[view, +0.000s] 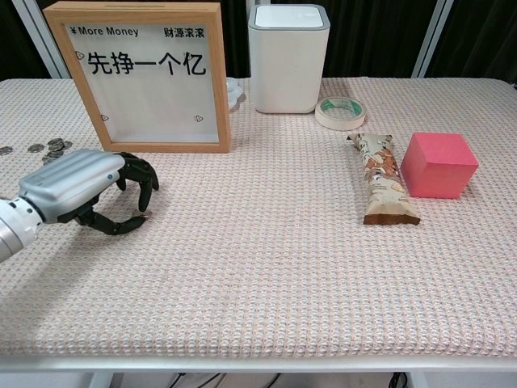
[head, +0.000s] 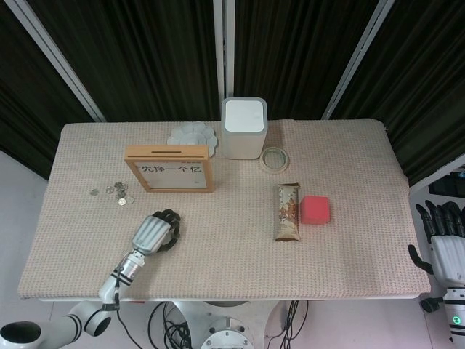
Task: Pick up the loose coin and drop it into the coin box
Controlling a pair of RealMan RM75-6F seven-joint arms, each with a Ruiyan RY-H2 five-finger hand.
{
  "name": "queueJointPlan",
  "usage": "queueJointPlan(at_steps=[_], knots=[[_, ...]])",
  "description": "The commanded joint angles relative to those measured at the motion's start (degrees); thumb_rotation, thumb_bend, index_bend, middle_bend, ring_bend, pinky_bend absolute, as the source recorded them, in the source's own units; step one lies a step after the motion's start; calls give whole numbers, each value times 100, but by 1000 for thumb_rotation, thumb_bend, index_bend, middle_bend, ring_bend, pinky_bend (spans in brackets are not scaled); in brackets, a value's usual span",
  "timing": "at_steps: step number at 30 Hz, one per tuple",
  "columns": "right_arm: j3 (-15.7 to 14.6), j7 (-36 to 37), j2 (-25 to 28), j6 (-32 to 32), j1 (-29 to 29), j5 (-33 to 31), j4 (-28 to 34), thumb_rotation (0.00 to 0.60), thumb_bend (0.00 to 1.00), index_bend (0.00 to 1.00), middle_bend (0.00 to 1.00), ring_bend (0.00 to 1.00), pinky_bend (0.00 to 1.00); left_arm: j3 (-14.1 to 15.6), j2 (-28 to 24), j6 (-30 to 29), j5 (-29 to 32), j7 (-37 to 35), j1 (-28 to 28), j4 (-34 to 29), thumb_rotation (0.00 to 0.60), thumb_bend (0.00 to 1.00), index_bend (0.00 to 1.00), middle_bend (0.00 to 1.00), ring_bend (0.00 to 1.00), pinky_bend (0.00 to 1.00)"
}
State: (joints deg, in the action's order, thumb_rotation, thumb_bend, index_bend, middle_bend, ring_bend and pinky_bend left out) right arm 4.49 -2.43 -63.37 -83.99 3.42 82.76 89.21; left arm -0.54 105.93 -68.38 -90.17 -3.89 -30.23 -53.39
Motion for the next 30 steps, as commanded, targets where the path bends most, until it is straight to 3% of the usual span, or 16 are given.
queueJointPlan(at_steps=[1, 23, 30], knots=[[4, 13, 4, -2, -2, -4, -4, 600, 294, 0, 0, 0, 0, -22, 19, -3, 11, -31, -18, 27, 600, 309, 567, 311, 224, 400], [14, 62, 23, 70, 31, -32, -16, 600, 294, 0, 0, 0, 0, -108, -3, 159, 187, 123, -80, -38, 600, 395, 605, 330, 224, 400], [24, 98, 37, 42, 21, -32, -18, 600, 294, 0, 0, 0, 0, -134, -158, 63, 228, 229, -24, -393, 600, 403, 617, 344, 226, 401]])
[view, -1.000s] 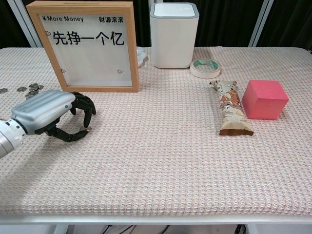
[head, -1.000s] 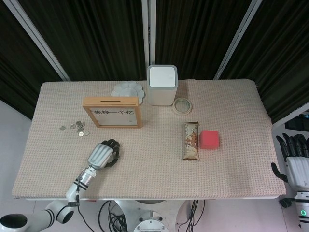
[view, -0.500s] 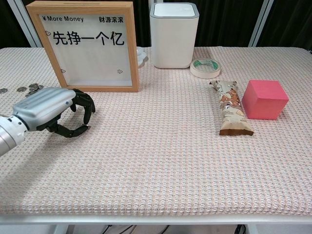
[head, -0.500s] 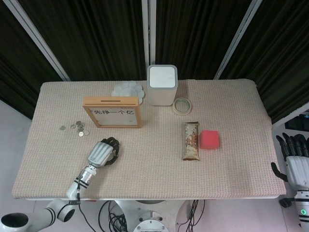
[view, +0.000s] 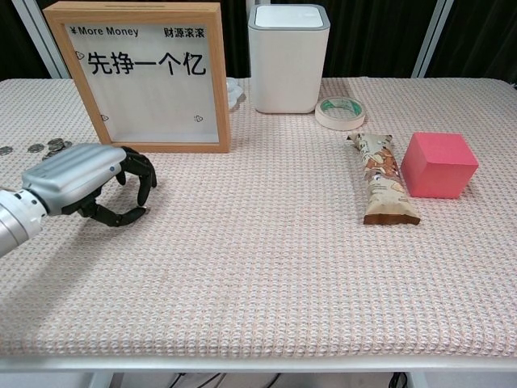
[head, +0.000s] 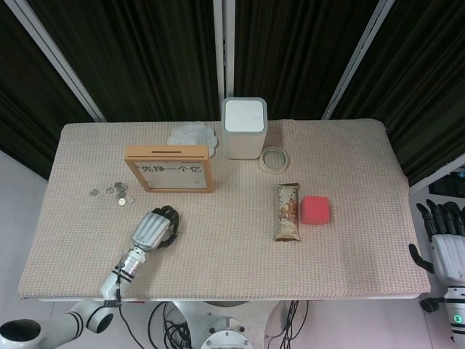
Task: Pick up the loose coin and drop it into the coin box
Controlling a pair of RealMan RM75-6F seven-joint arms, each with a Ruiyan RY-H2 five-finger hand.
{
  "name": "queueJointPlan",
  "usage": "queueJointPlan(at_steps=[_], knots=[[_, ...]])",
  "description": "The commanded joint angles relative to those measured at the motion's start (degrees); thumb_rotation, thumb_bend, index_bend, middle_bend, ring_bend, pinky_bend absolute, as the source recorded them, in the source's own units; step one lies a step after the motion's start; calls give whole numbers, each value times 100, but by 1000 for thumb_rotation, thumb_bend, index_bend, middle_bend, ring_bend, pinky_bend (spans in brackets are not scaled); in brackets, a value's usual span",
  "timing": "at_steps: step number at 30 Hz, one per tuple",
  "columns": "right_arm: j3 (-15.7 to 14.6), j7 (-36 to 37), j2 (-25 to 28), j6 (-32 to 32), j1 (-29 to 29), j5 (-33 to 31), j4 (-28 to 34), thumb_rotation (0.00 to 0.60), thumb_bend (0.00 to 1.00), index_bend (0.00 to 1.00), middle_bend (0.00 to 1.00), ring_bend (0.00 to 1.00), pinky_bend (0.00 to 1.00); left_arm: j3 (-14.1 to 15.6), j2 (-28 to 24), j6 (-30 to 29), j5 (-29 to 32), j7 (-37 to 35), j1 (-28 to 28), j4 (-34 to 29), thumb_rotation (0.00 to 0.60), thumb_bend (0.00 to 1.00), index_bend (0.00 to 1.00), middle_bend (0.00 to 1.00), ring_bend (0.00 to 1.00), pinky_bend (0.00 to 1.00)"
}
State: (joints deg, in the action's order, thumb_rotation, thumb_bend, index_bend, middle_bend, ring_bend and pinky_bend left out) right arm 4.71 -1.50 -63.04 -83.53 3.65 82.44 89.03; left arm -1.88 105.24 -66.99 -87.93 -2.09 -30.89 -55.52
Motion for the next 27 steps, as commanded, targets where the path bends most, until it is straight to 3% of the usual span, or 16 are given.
queueJointPlan(at_steps=[1, 9, 18, 21, 27], knots=[[5, 14, 9, -4, -1, 0, 0, 600, 294, 0, 0, 0, 0, 5, -145, -135, -4, 81, 73, -300, 600, 404, 618, 348, 228, 401], [-7, 67, 6, -27, -16, 24, -27, 600, 294, 0, 0, 0, 0, 229, -814, -839, -145, 362, 557, -1518, 600, 399, 612, 378, 231, 404], [-18, 94, -19, -89, -29, 93, -51, 600, 294, 0, 0, 0, 0, 790, -2406, -2098, -674, 1255, 1425, -3663, 600, 400, 610, 379, 231, 403], [-24, 80, -34, -103, -25, 126, -40, 600, 295, 0, 0, 0, 0, 716, -2903, -2360, -842, 1597, 1506, -4197, 600, 403, 609, 381, 231, 402], [-17, 36, -44, -155, -11, 195, 29, 600, 296, 0, 0, 0, 0, 185, -3667, -2435, -672, 1818, 1401, -4924, 600, 417, 615, 383, 230, 387]])
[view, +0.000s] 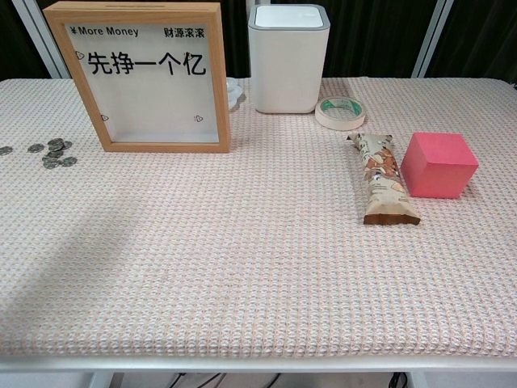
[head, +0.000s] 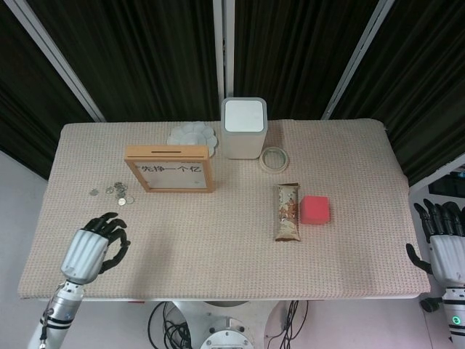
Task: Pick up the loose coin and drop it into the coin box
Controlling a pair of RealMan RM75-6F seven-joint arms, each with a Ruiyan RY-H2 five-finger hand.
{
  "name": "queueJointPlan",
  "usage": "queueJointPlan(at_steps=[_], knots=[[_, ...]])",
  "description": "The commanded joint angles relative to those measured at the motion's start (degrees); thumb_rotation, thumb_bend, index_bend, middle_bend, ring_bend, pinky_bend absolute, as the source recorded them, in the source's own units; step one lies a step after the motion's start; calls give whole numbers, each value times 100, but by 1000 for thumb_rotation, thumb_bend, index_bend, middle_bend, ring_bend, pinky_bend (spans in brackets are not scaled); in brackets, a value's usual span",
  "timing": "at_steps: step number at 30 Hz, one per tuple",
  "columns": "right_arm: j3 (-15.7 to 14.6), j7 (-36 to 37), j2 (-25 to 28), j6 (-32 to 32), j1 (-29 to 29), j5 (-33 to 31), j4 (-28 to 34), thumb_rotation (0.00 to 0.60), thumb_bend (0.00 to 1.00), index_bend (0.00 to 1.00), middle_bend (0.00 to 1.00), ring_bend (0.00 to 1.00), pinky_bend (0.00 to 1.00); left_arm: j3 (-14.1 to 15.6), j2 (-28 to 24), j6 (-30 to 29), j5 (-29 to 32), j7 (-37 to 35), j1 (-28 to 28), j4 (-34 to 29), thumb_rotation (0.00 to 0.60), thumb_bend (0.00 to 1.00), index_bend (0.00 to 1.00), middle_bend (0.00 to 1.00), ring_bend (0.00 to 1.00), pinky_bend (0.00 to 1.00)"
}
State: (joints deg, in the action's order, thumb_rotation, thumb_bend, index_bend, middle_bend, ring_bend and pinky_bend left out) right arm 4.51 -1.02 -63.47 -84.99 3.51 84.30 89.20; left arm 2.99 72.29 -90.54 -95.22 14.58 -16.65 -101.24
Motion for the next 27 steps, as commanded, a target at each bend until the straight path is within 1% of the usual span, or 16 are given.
queueJointPlan(at_steps=[1, 3, 6, 8, 11, 13, 19, 22, 27], knots=[[4, -22, 5, -10, 4, 10, 24, 600, 296, 0, 0, 0, 0, -432, -507, -51, 113, 154, -76, -460, 600, 417, 616, 383, 230, 387], [5, -36, 15, -10, 4, 8, 40, 600, 296, 0, 0, 0, 0, -634, -702, 36, 235, 170, -175, -612, 600, 416, 617, 382, 229, 387], [9, -46, 33, -14, 4, 4, 65, 600, 296, 0, 0, 0, 0, -994, -986, 366, 625, 67, -412, -868, 600, 417, 619, 378, 230, 387], [9, -54, 35, -13, 4, 4, 77, 600, 296, 0, 0, 0, 0, -1241, -1167, 730, 976, -52, -636, -1023, 600, 416, 619, 376, 229, 387], [0, -65, 22, 5, 7, -1, 84, 600, 297, 0, 0, 0, 0, -1586, -1330, 1306, 1518, -191, -1004, -1073, 600, 416, 619, 375, 229, 387], [-9, -86, 11, 16, 11, 3, 85, 600, 297, 0, 0, 0, 0, -1807, -1374, 1689, 1889, -245, -1271, -963, 600, 416, 619, 375, 229, 388], [10, -105, 39, -9, -8, -40, 94, 600, 297, 0, 0, 0, 0, -2297, -1480, 2568, 2772, -180, -1952, -548, 600, 417, 619, 374, 229, 388], [31, -93, 62, -2, -12, -88, 89, 600, 296, 0, 0, 0, 0, -2479, -1561, 3024, 3300, -162, -2257, -389, 600, 416, 619, 374, 229, 381], [49, -79, 47, 23, -2, -129, 87, 600, 298, 0, 0, 0, 0, -2673, -1605, 3812, 4254, -286, -2729, -15, 600, 416, 616, 375, 229, 379]])
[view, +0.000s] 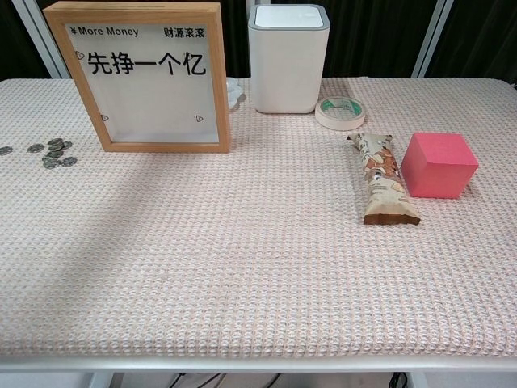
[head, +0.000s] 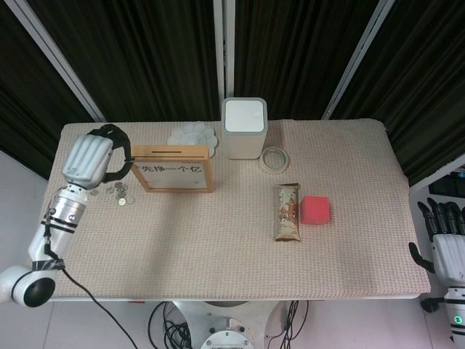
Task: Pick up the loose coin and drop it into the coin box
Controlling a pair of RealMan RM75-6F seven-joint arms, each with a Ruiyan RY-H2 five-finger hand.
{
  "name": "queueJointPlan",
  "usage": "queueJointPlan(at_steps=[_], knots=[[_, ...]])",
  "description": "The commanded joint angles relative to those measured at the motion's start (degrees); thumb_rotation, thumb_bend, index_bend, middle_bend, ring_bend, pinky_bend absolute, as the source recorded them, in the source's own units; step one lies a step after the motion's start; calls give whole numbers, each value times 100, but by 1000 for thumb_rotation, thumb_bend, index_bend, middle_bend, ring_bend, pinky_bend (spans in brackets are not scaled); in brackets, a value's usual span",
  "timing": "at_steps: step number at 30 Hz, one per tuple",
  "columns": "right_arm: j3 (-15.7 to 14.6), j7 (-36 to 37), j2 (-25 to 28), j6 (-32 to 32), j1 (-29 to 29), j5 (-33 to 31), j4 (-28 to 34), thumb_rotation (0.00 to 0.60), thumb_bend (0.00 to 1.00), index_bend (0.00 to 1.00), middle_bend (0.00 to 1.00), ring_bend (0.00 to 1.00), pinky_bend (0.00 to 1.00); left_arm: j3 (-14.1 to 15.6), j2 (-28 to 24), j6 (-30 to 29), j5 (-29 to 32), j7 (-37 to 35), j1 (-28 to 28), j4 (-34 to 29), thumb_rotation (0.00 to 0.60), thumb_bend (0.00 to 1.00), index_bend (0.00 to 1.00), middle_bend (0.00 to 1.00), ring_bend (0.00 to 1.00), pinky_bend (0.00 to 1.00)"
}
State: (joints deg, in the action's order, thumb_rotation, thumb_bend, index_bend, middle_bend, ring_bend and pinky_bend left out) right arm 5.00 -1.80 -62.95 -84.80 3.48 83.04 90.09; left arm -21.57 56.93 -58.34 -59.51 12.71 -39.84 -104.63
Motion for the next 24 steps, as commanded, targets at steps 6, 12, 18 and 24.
queueJointPlan(at_steps=[6, 12, 18, 24], knots=[[5, -45, -34, 51, 26, -30, 10, 600, 298, 0, 0, 0, 0, -221, -19, 1322, 1343, -104, -945, 730, 600, 415, 617, 383, 229, 379], [5, -39, -27, 9, 17, 2, 58, 600, 299, 0, 0, 0, 0, -63, 120, 2121, 1856, -124, -1509, 1349, 600, 414, 616, 380, 230, 379], [25, -15, -34, -20, -13, -61, 43, 600, 299, 0, 0, 0, 0, 221, 218, 2700, 1860, -12, -1929, 1789, 600, 414, 611, 372, 229, 370], [32, 12, -77, 12, -9, -101, -3, 600, 299, 0, 0, 0, 0, 500, 302, 3042, 1805, 44, -2264, 2096, 600, 413, 610, 354, 221, 345]])
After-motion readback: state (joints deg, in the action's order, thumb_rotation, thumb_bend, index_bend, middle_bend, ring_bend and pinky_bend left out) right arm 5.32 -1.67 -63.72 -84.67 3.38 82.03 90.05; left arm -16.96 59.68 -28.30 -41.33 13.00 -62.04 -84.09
